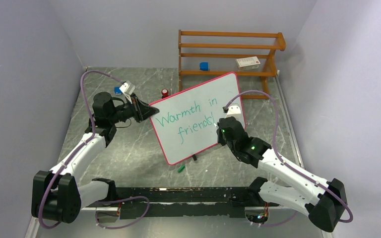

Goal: Write a sentence on the whiteboard

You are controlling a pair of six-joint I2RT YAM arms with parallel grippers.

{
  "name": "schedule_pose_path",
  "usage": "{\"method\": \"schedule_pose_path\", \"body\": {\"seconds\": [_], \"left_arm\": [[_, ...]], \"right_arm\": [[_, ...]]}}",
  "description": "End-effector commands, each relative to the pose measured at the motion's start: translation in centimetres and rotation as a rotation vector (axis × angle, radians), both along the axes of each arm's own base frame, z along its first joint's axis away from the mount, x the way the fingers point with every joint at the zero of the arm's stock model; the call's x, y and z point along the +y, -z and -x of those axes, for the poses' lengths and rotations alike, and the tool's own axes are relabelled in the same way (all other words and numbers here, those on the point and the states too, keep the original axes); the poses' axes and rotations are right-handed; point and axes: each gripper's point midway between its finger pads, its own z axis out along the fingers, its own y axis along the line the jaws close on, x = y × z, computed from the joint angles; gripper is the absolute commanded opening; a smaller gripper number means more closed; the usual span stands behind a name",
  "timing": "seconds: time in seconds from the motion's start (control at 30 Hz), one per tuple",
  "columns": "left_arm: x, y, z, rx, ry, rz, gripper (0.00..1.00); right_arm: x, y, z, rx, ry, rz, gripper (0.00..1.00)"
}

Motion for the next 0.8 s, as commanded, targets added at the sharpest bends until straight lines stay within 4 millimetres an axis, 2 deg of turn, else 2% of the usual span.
{"method": "schedule_pose_path", "body": {"seconds": [0.0, 0.4, 0.77], "left_arm": [[0.8, 4.9, 0.0, 0.077, -0.026, -0.114, 0.05], [0.8, 4.9, 0.0, 0.078, -0.023, -0.112, 0.05], [0.8, 4.9, 0.0, 0.080, -0.022, -0.112, 0.05]], "right_arm": [[-0.2, -0.5, -0.4, -0.031, 0.018, -0.019, 0.00], [0.1, -2.7, -1.7, -0.099, 0.029, -0.024, 0.00], [0.2, -3.5, -2.4, -0.130, 0.038, -0.023, 0.00]]}}
